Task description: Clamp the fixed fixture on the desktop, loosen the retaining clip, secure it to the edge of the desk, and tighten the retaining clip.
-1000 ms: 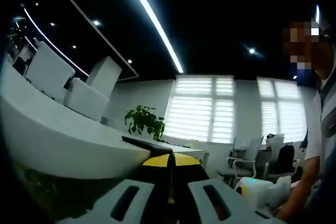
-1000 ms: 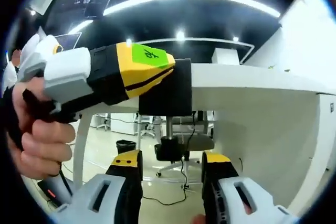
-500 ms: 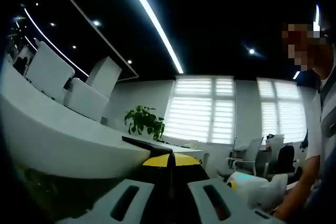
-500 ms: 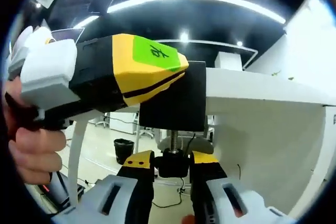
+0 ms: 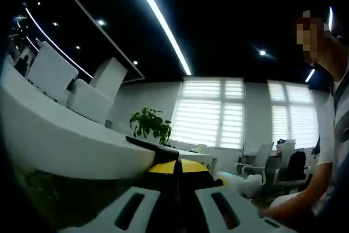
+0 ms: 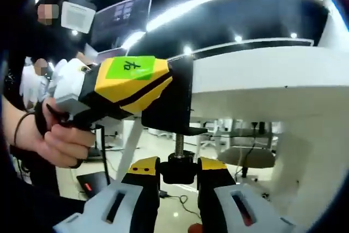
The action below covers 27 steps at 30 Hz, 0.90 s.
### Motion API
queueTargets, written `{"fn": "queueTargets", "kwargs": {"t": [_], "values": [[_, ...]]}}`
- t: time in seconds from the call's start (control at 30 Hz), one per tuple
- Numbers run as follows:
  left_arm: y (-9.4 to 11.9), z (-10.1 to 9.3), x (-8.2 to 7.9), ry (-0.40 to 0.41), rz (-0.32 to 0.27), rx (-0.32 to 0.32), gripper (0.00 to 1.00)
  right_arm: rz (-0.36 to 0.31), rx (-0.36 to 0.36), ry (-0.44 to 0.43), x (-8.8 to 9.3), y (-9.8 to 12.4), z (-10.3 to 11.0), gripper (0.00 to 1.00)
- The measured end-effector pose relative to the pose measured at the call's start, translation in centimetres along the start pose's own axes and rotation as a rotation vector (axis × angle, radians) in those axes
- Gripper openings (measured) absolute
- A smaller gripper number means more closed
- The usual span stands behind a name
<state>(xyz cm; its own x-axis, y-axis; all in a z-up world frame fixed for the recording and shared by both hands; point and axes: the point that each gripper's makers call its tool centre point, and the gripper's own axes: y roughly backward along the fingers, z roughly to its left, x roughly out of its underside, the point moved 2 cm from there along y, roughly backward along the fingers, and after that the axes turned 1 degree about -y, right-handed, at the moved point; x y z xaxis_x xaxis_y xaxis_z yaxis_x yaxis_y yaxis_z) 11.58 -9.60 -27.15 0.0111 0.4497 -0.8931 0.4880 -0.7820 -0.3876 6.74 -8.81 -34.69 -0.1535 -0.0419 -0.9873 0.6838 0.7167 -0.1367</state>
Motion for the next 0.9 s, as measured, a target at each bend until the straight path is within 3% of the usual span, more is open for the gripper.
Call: {"fn": "queueTargets", "kwargs": {"t": [0.23, 0.43, 0.67, 0.77, 0.9], "values": [[0.0, 0.4, 0.0, -0.011, 0.012, 0.002, 0.02, 0.000, -0.108, -0.026, 0.0, -0.1, 0.2, 0.25], [0.0, 0.5, 0.0, -0.015, 0.015, 0.003, 0.02, -0.001, -0.136, -0.034, 0.1, -0.2, 0.2, 0.25], [0.0, 0.0, 0.0, -0.034, 0.020, 0.003, 0.02, 0.017, -0.084, 0.028, 0.0, -0.1, 0.4, 0.26], [0.1, -0.1, 0.0, -0.035, 0.021, 0.004, 0.02, 0.010, 0.026, 0.077, -0.2, 0.2, -0.2, 0.30], [0.1, -0.3, 0.1, -0.034, 0.012, 0.008, 0.02, -0.031, 0.142, -0.044, -0.1, 1.4, 0.9, 0.36]]}}
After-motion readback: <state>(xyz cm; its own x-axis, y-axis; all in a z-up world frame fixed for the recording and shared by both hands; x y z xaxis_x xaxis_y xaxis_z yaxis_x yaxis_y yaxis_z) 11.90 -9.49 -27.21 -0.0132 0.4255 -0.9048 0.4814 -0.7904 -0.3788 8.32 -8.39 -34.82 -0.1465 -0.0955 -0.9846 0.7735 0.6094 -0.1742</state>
